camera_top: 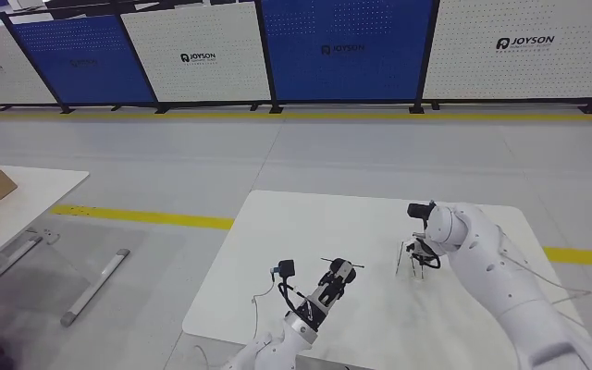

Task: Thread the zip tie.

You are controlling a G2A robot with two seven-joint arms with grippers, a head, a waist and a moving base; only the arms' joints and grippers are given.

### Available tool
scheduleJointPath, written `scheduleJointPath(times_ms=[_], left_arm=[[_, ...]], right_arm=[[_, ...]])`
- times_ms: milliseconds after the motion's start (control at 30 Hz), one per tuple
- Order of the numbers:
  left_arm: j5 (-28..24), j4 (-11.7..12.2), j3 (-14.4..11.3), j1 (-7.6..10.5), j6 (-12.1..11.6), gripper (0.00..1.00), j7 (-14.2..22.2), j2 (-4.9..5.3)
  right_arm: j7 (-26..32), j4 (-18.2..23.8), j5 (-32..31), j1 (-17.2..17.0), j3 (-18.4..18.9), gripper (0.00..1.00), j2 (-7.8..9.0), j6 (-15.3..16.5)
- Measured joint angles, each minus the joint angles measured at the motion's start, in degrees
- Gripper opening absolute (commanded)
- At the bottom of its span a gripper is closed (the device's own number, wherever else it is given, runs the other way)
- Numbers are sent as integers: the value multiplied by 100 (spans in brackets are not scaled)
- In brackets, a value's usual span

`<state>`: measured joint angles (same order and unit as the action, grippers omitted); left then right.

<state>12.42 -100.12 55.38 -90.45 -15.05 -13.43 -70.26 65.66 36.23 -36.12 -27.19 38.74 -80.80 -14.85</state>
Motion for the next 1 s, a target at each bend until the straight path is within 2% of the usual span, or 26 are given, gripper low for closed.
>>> scheduleJointPath(times_ms=[467,1000], left_arm=[[0,0,0,0,0,0,0,0],[0,0,0,0,0,0,0,0]], right_arm=[[-74,-788,55,267,-169,20,-345,225],[-170,-1493,50,480,-281,19,-695,399]])
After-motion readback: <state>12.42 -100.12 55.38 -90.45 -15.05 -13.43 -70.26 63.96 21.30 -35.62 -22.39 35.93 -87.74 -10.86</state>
